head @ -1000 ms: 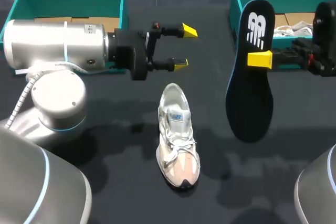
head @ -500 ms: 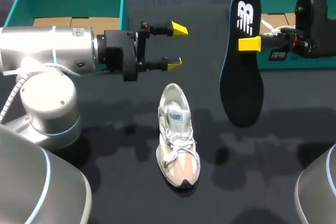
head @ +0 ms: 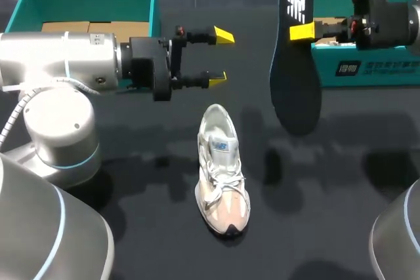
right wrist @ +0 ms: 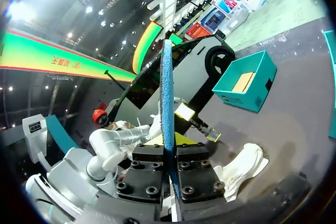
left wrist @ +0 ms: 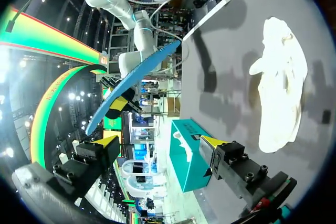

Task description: Take the shoe out of the shoebox, open the shoe tongue, remove and reinsert the insole, then place the shoe into the shoebox

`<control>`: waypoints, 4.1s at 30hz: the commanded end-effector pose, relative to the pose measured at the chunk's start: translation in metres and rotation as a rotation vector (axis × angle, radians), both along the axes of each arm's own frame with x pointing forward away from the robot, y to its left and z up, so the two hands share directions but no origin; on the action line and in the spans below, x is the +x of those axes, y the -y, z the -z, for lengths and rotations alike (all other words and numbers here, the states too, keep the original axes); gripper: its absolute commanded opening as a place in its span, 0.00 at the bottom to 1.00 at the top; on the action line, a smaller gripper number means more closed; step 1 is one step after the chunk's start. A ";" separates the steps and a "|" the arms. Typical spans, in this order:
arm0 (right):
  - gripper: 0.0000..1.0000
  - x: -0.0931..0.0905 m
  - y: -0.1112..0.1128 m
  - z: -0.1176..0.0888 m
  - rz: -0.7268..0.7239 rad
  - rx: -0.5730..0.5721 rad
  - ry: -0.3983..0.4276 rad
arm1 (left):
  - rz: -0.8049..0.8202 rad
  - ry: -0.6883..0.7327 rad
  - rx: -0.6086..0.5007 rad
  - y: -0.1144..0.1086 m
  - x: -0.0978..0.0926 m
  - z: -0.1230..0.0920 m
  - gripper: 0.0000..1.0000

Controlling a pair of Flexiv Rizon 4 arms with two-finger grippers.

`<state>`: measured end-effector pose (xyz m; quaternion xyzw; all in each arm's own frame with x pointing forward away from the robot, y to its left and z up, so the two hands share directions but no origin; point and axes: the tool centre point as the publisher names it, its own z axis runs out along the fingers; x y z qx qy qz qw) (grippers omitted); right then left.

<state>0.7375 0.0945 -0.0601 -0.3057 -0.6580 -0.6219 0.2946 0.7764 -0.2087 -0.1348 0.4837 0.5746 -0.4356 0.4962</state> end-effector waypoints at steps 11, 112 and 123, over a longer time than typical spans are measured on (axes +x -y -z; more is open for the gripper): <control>0.00 0.048 -0.005 0.021 -0.071 0.016 -0.176 | 0.000 0.002 -0.001 0.000 0.000 0.001 1.00; 1.00 0.088 -0.022 0.073 0.043 -0.082 -0.723 | -0.009 0.035 0.027 0.023 0.019 0.011 0.00; 1.00 0.079 -0.007 0.068 0.054 -0.049 -0.667 | 0.007 -0.441 0.011 -0.021 0.009 0.000 0.00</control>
